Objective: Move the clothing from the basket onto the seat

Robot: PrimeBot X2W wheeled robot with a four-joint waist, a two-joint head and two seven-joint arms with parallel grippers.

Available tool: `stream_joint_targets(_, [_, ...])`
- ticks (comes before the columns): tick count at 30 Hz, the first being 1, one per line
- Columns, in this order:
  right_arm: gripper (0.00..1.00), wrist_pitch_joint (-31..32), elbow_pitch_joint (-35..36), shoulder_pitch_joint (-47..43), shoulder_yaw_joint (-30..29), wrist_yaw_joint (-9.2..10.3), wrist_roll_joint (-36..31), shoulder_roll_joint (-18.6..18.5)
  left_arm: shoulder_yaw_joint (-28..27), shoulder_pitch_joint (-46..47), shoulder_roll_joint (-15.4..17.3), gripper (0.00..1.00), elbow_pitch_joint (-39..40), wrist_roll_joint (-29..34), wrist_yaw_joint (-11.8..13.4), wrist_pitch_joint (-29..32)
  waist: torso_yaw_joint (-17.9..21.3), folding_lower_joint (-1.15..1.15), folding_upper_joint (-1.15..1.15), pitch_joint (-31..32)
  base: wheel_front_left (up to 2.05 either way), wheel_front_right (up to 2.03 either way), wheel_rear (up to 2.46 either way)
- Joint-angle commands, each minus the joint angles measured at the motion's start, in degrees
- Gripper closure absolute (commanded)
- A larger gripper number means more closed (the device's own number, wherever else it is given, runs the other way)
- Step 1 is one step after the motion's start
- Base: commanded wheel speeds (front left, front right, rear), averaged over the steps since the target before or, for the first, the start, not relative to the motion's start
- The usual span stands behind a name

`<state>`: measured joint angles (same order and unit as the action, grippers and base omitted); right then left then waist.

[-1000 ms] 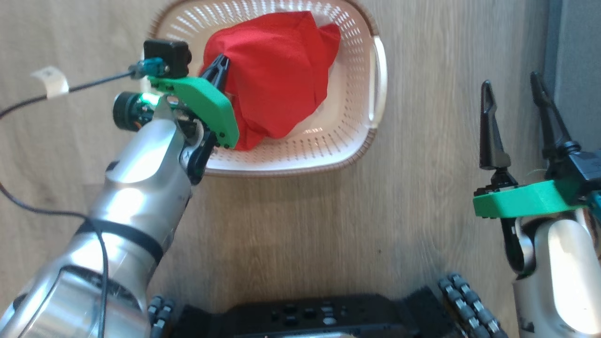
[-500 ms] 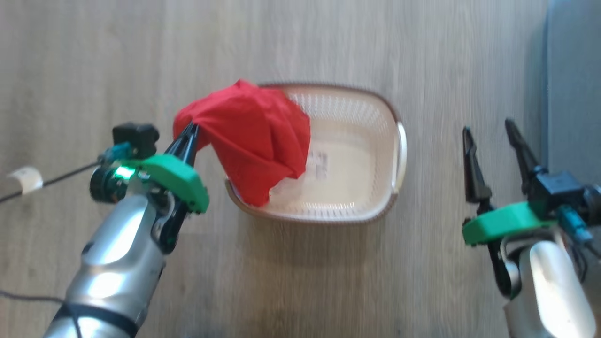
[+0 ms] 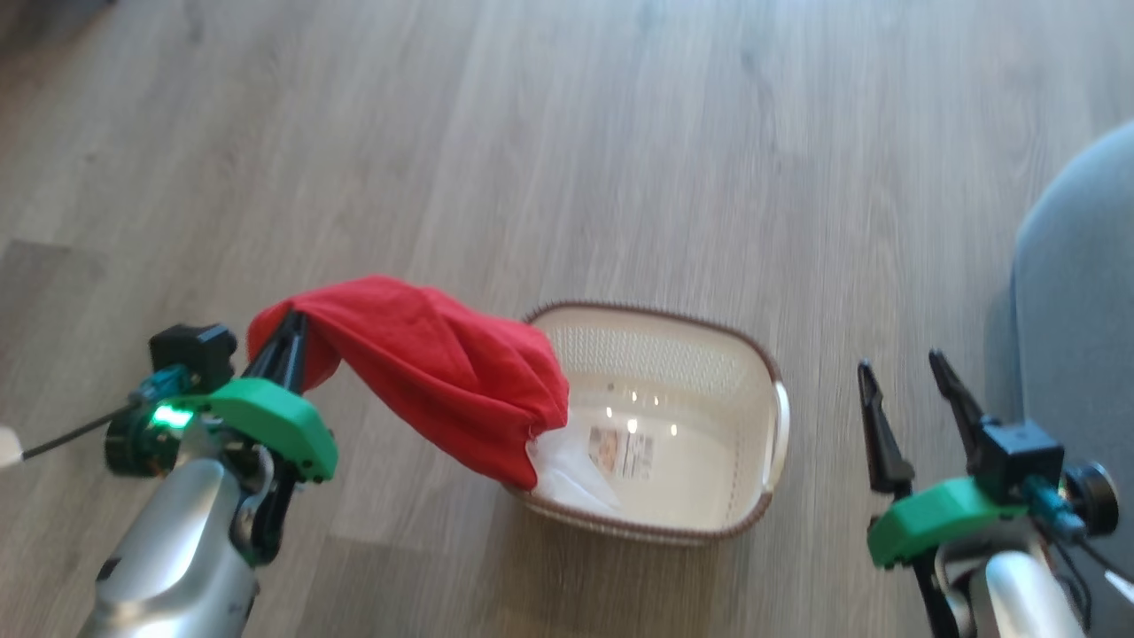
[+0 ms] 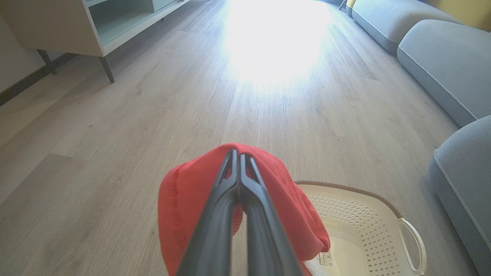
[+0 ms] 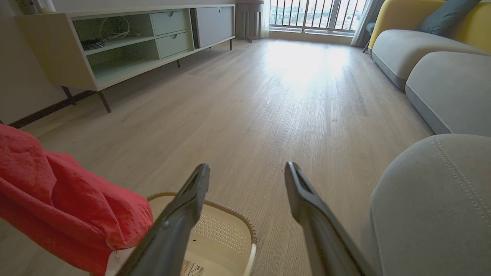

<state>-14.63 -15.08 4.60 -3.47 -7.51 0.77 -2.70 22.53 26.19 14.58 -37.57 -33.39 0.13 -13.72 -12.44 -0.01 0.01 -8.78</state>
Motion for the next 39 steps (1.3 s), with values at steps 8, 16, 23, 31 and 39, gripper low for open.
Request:
stream_joint_targets(8, [0.00, -0.4, 0.9, -1.7, 2.8, 0.02, -0.6, -0.2, -3.0, -2.9, 5.0, 1.00, 11.9, -0.3, 4.2, 3.2, -2.1, 0.01, -0.01, 6.0, 0.00, 0.00, 0.00])
stream_joint_targets(16, [0.00, -0.4, -0.1, 0.0, 5.4, 0.02, -0.8, -0.2, -0.4, -4.8, 4.9, 1.00, 21.5, 0.3, 5.1, 6.9, -1.7, 0.01, -0.01, 6.5, 0.00, 0.00, 0.00])
stream_joint_targets(23, [0.00, -0.4, -0.9, 0.5, 6.2, 0.02, -0.8, -0.2, 0.7, -5.6, 4.9, 1.00, 26.4, 0.5, 6.3, 9.2, -0.4, 0.01, -0.01, 7.0, 0.00, 0.00, 0.00])
stream_joint_targets(31, [0.00, -0.4, -0.9, 1.1, 7.6, 0.02, -0.2, -0.2, 1.1, -6.5, 5.3, 1.00, 28.5, 0.3, 6.9, 9.9, 3.4, 0.01, -0.01, 7.5, 0.00, 0.00, 0.00])
stream_joint_targets(39, [0.00, -0.4, -1.1, 0.2, 7.7, 0.02, -0.5, -0.2, 1.7, -6.7, 5.2, 1.00, 29.3, 0.3, 7.3, 10.3, 7.3, 0.01, -0.01, 9.4, 0.00, 0.00, 0.00])
